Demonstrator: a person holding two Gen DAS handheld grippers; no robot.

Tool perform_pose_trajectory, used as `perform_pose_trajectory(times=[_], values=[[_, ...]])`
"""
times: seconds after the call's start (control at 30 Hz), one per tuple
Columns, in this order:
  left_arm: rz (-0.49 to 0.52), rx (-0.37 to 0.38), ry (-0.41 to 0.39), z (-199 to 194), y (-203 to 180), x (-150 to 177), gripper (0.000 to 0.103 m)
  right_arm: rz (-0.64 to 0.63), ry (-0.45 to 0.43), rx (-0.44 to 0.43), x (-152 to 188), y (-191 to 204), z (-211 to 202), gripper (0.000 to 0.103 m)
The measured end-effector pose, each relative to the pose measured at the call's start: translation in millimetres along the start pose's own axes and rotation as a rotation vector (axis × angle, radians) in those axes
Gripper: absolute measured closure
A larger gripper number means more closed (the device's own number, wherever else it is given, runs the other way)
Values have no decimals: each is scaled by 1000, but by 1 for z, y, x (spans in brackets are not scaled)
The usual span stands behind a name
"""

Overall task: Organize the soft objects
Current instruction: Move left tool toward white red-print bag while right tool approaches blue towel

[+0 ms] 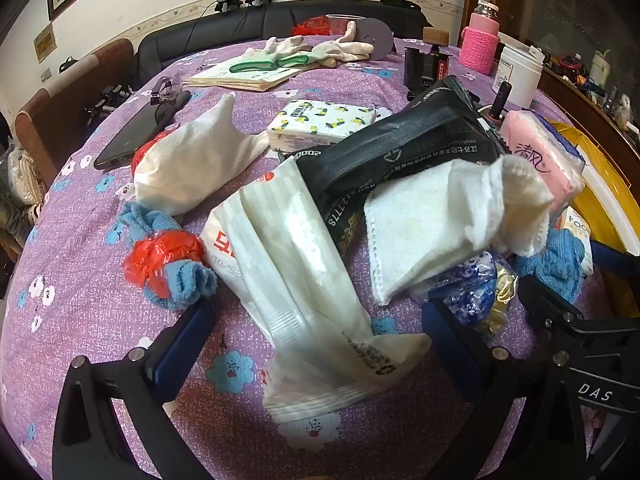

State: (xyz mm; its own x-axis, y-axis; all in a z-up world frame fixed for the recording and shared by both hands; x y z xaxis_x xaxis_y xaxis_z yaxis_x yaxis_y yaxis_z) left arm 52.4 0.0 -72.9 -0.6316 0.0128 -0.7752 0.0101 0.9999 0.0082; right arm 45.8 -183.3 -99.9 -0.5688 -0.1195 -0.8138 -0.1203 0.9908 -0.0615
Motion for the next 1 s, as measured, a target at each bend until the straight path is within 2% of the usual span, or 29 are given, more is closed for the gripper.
perform_pose_trajectory(times=[0.47, 0.6, 0.67, 0.7, 0.73, 0.87, 0.93, 1.0], values=[[-5, -11, 15, -1, 2, 3, 0, -6, 4, -10, -8, 2, -4, 0], [-43, 3, 42, -11, 13, 8, 0, -49, 1, -79, -9, 2, -6, 0], [-100, 52, 43, -30, 19, 15, 0, -61, 18, -126, -5, 5, -12, 0], [-119, 79, 29, -42, 22, 19, 0, -50, 23, -163, -2, 7, -18, 0], [-116, 75, 27, -47, 17, 21, 0, -44, 6, -224, -3, 11, -29, 0], [-156, 126, -13, -71, 18, 35, 1, -51, -25, -359, 1, 15, -59, 0], [-189, 143, -46, -80, 22, 36, 14, -31, -49, -399, 3, 14, -72, 1], [-232, 97, -83, -82, 34, 33, 19, -23, -81, -458, 3, 17, -85, 6]])
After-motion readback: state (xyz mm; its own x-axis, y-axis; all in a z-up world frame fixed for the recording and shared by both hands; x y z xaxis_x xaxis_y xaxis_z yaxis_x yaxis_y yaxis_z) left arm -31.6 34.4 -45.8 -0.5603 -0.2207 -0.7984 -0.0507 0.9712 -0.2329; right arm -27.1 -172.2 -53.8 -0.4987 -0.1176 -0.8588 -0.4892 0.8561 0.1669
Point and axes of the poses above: each gripper's, at about its wrist camera, not at the fingertips, and z roughly the way its jaws point, y to its left, x to its underside, the point moved 9 cm from there along z, roughly the way its jaws point, and after that the axes turned 15 degrees about -y, right-handed, at the moved point
